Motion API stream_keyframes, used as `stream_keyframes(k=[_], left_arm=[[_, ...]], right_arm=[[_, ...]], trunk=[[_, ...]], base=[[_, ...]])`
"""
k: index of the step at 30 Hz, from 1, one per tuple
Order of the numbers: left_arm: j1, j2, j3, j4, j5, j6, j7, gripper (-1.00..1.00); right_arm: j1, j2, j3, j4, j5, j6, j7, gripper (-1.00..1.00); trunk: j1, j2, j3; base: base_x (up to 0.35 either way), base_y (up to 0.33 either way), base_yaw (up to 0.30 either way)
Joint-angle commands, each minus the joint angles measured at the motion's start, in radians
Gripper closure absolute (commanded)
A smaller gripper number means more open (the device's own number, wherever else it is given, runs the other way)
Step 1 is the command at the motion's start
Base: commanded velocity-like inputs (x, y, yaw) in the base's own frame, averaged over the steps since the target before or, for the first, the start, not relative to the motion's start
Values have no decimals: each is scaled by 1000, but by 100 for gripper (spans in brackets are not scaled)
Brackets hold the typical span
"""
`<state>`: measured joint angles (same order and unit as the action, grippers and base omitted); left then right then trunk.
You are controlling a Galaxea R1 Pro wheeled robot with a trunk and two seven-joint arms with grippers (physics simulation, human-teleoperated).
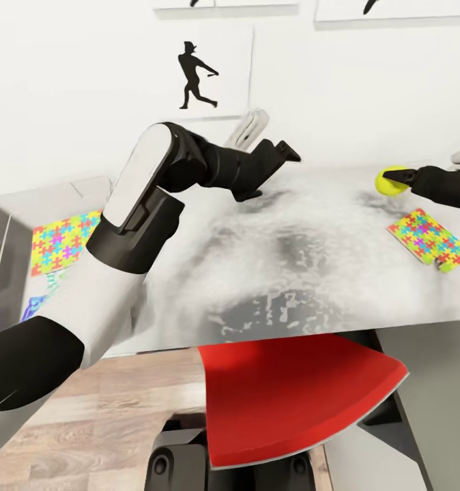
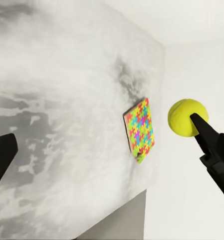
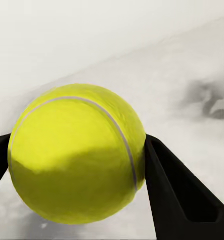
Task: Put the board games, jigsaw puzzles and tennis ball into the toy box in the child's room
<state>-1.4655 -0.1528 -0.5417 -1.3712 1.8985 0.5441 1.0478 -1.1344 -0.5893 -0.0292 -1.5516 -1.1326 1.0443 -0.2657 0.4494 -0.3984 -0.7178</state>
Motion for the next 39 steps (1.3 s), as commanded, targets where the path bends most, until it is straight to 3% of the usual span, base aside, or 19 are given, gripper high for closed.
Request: stream_keyframes(k=[1,17,32,39], left_arm=[[-1,0,1,-9,5,6,7,-100],[29,26,-6,-180,4,20,11,-100],[69,28,-13,-230,-5,21,12,-100],[75,50,-3,-236,-7,24,39,-100]], right_arm=[[-1,-1,-1,-6,-14,3,-14,100],[0,-1,1,-59,-22,3,-13,100],[3,0,6,-63,-24,3,14,100],[8,1,11,-62,-25,3,32,100]], trunk=[[1,-2,-1],[1,-2,13],[1,-2,32],[1,-2,41]], base=[[0,0,267],[0,0,234],[0,0,212],[0,0,211]])
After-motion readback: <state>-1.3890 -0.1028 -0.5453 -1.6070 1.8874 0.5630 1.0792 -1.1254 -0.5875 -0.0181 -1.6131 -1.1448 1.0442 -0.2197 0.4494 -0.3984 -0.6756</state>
